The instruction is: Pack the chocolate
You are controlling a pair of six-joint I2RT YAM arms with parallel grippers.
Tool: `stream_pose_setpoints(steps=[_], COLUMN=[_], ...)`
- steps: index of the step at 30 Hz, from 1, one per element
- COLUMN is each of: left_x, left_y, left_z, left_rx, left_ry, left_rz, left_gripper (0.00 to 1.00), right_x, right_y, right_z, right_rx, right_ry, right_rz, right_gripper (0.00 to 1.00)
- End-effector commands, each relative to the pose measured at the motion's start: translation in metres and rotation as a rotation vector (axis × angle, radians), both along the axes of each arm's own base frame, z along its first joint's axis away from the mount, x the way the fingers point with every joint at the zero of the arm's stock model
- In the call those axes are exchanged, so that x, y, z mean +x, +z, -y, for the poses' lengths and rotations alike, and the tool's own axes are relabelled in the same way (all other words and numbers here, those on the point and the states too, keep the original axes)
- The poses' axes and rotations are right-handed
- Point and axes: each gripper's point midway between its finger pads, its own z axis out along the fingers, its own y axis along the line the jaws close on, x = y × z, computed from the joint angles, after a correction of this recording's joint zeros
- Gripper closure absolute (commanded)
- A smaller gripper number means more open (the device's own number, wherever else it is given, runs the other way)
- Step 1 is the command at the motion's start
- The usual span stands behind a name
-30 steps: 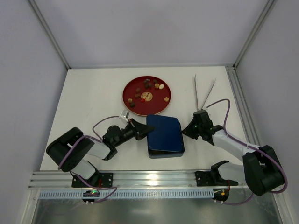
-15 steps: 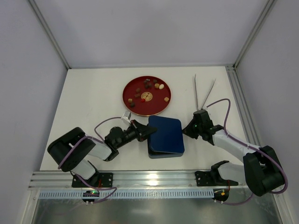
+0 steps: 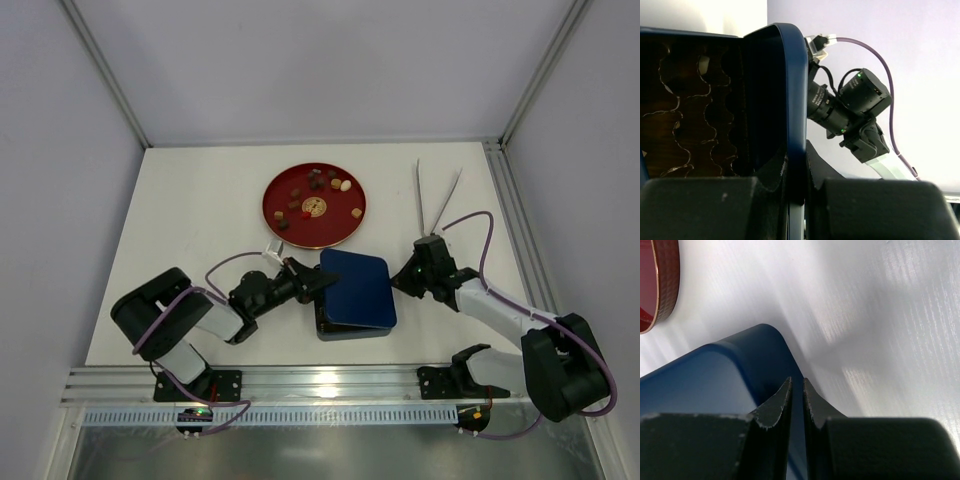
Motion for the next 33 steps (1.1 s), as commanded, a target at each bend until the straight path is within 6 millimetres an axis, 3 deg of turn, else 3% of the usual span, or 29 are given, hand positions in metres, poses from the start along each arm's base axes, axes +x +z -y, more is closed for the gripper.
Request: stream_pose_setpoints(steps=[1,16,20,27,33], left_x=[-0.003,-0.006,-0.006,-0.006,-0.004], left_y=[0.052,0.029,0.025,0.018,0.018], left_z=[-0.003,-0.013,-0.018,-0.025,-0.031], left_rx=[-0.15,-0.095,-0.084,-0.07,-0.068], left_ry=[0.008,0.015,0.021,0.028,0.031], left_rz=[0.184,0.152,0.145,0.125,0.13], left_gripper=[0.95,0.7,0.69,0.55,0.51], right_x=[0.011,0.009,0.007,0.005,0.005], right_y=[0.02,0.021,0.02,0.019,0.019], right_z=[-0.005,-0.003,-0.003,-0.004,-0.003], right_rx=[0.014,0.01,0.01,0.013,0.013], right_ry=[0.008,0.011,0.013,0.014,0.013], right_rz=[0.072,0.076,0.077,0.078,0.076], right_gripper=[0.85,0.84,0.84,0.84,0.84])
